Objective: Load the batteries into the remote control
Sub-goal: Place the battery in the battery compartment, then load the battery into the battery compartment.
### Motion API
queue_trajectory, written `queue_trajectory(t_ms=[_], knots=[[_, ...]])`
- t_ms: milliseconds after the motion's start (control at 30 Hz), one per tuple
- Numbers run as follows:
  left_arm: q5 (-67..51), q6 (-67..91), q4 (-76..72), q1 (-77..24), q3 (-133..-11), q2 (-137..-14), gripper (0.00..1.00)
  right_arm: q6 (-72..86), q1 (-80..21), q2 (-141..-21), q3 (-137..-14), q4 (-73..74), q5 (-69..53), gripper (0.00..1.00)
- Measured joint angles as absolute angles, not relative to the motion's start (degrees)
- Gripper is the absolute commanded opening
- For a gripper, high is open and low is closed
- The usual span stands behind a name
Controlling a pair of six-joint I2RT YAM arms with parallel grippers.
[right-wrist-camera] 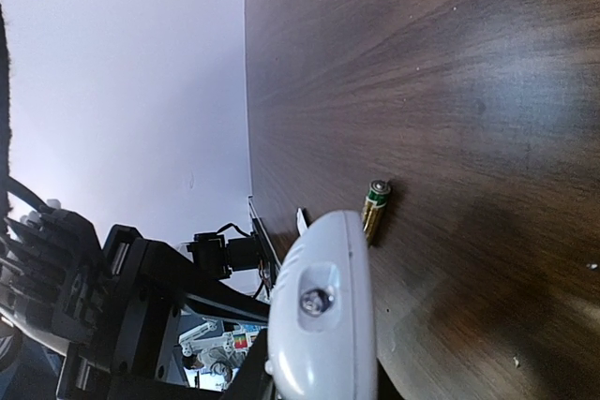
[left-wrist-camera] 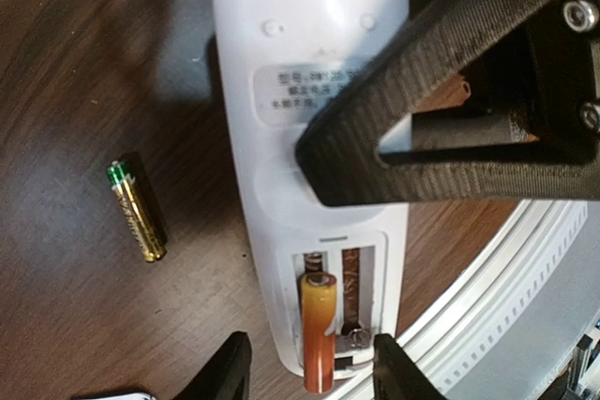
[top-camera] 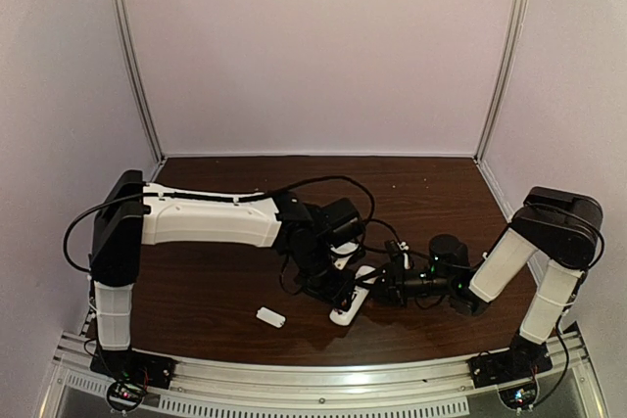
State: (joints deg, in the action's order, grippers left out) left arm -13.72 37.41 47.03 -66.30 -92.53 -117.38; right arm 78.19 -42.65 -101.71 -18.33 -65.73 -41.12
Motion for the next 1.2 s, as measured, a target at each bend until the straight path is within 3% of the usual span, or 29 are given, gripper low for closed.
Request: queue_trajectory(t_ms=[167, 367, 533, 733, 967, 1200], knots=[[-11.97, 36.95, 44.95, -65.73, -90.89, -114.96, 0.57, 78.22, -42.68, -101.71, -18.33, -65.82, -41.19, 0.0], [-9.32, 34.44, 37.91, -64.6, -82.91, -103.61, 0.59, 77.76, -42.68, -100.99, -18.31, -64.73, -41.39, 0.0], [-8.64, 30.04, 26.24, -64.42, -71.09, -91.96, 0.6, 76.25, -42.68, -97.38, -18.37, -61.6, -42.26, 0.0], [-12.38, 22.68, 12.69, -63.51, -54.94, -81.62, 0.68, 73.41, -42.7, -92.47, -19.66, -56.27, -45.06, 0.0], [-20.23, 19.77, 0.75, -63.33, -46.81, -79.81, 0.93, 70.13, -42.74, -88.14, -22.28, -50.72, -48.88, 0.0], [-24.58, 20.01, -8.67, -64.01, -43.38, -81.34, 0.91, 67.18, -42.85, -86.06, -25.04, -45.54, -51.55, 0.0]])
